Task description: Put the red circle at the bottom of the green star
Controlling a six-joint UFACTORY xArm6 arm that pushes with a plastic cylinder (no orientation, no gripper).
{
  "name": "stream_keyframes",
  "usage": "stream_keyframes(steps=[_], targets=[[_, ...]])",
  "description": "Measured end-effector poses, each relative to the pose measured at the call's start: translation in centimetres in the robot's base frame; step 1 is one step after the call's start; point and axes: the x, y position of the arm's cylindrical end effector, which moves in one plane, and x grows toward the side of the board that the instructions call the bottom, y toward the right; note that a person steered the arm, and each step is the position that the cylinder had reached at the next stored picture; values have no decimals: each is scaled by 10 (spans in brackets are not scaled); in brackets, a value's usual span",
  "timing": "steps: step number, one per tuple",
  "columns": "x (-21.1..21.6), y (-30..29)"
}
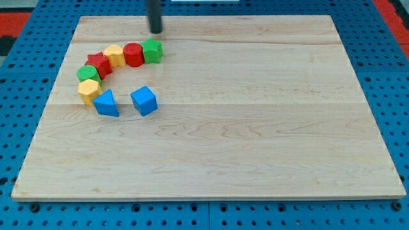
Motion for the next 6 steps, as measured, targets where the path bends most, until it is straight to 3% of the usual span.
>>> stream_keyframes(steps=[1, 3, 5, 6], targets=[[38, -46], [96, -10], [116, 29], [116, 20]])
